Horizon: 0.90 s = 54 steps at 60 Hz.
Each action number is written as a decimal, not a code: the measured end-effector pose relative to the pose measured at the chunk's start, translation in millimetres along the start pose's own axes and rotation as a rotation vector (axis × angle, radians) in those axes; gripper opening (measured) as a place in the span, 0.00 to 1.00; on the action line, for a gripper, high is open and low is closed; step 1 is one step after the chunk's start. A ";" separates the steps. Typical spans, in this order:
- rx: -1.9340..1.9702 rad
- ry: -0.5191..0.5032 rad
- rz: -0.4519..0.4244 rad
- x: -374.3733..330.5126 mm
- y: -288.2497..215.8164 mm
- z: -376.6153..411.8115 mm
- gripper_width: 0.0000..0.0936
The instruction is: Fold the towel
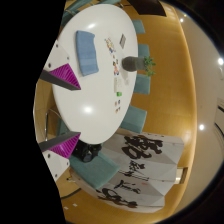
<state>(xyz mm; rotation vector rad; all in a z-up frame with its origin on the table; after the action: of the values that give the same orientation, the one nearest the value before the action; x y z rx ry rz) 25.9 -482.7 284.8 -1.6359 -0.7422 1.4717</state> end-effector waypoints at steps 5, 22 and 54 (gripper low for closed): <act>0.009 -0.009 0.017 -2.7 10.6 6.0 0.93; 0.008 -0.087 0.145 -10.7 100.9 73.5 0.91; -0.105 -0.429 0.150 186.6 103.5 435.4 0.93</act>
<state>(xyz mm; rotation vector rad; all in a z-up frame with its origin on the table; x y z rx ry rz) -383.1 -302.8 96.7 -1.4917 -0.9592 1.9548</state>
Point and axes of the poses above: the point between the fingertips, and its own axes, seen from behind it with the camera up: z to the left, y down, x forward, the way the camera looks, the point moved 4 cm from there along -x, backward, against the way the camera looks, and after that the axes turned 14 degrees about -y, right-handed, at the moved point
